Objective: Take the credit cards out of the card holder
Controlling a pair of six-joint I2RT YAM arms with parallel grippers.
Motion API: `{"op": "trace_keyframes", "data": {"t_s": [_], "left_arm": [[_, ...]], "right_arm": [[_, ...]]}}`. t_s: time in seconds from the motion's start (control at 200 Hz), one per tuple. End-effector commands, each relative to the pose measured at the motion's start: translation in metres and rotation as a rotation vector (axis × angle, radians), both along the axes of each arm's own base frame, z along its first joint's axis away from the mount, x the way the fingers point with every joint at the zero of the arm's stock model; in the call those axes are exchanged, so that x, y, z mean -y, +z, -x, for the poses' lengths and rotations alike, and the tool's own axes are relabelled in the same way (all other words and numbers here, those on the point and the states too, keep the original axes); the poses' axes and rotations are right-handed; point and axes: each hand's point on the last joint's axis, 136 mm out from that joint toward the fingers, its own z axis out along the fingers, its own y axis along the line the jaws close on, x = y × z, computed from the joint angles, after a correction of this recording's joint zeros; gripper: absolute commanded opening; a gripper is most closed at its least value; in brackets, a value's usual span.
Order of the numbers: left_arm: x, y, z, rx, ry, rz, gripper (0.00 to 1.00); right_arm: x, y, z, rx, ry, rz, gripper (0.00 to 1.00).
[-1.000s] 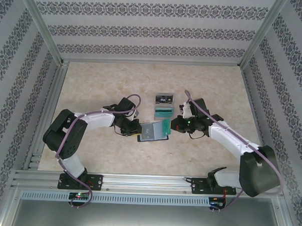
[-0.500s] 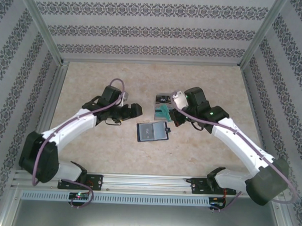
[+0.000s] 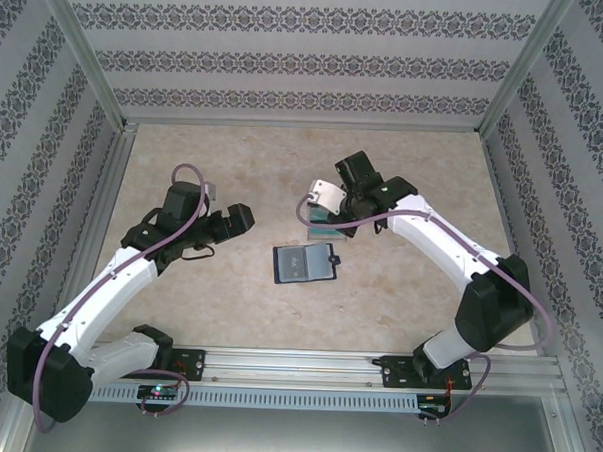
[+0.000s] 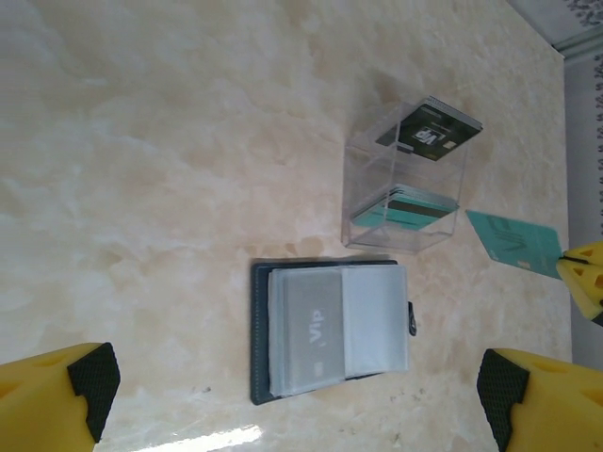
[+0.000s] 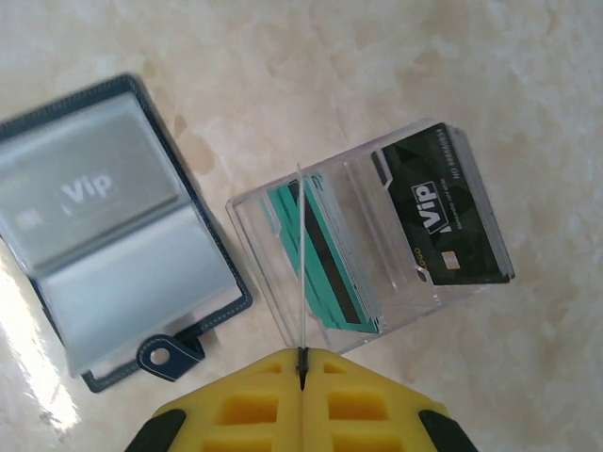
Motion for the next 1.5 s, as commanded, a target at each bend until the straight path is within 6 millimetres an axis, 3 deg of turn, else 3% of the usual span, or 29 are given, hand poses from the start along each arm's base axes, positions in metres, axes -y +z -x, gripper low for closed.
{"op": "trace_keyframes", "data": {"t_s": [0.0, 0.37, 1.164, 1.494], "left_arm": [[-0.012, -0.009, 0.007, -0.033, 0.041, -0.027, 0.99], [-0.015, -0.013, 0.01, -0.042, 0.046, -0.025, 0.99], [-0.017, -0.016, 0.012, -0.055, 0.046, -0.027, 0.99], [-0.019, -0.018, 0.013, -0.06, 0.051, -0.024, 0.99]], "right_arm": [[0.003, -0.008, 0.001, 0.025, 0.127, 0.113, 0.0], [0.004, -0.035, -0.003, 0.019, 0.188, 0.189, 0.0], [-0.001, -0.069, -0.015, -0.005, 0.218, 0.212, 0.0], [-0.003, -0.067, -0.019, -0.011, 0.21, 0.199, 0.0]]}}
